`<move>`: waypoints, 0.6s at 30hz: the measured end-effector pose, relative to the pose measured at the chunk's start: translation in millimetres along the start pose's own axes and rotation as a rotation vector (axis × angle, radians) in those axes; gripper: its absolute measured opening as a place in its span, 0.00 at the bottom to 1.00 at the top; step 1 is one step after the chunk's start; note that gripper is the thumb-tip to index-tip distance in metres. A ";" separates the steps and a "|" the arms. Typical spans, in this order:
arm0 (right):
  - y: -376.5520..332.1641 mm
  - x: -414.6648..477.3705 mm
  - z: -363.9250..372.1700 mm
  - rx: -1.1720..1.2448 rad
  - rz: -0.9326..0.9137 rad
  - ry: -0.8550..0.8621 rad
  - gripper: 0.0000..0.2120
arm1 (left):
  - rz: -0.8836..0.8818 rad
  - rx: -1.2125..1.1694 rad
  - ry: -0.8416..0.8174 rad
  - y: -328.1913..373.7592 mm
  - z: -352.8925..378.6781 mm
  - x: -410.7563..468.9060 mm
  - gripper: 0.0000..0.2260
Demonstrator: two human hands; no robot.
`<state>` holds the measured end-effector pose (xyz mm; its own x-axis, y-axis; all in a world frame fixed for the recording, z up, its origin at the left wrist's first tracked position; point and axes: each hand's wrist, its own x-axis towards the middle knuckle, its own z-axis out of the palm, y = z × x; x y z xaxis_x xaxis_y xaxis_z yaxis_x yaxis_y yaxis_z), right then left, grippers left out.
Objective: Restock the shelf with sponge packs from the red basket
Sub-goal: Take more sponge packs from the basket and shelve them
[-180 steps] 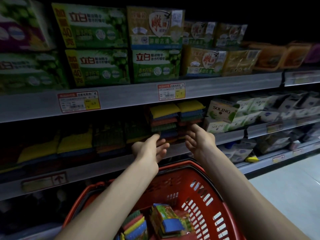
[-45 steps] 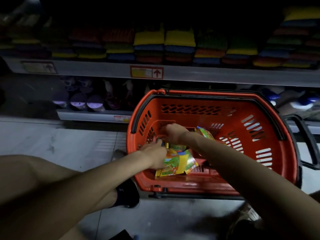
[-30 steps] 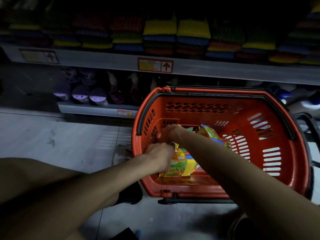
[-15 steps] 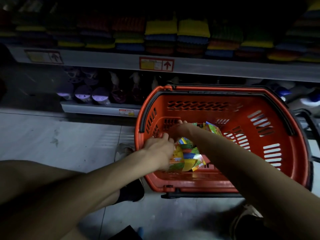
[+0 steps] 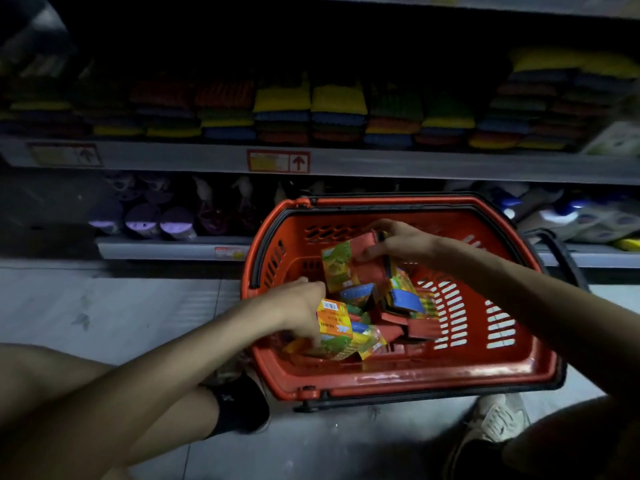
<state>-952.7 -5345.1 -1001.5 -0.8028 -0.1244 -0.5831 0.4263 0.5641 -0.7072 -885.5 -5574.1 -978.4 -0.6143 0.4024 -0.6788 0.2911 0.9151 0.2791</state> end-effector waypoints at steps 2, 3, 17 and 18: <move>4.1 -19.7 -23.3 0.087 -0.008 0.082 0.30 | 0.001 -0.053 0.025 7.0 -10.4 -1.2 0.34; 4.8 -31.1 -33.2 0.106 -0.014 0.137 0.29 | -0.002 -0.094 0.035 11.5 -15.8 -1.8 0.34; -0.7 -161.9 -91.2 0.378 -0.242 0.535 0.21 | -0.047 -0.786 0.119 35.4 -105.4 -38.5 0.31; 1.8 -164.0 -92.0 0.361 -0.278 0.552 0.24 | -0.042 -0.801 0.127 35.8 -109.9 -41.9 0.31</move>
<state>-858.6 -5248.6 -870.3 -0.9550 0.2607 -0.1417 0.2096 0.2546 -0.9441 -929.9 -5555.3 -865.3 -0.7055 0.3231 -0.6307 -0.3177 0.6514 0.6890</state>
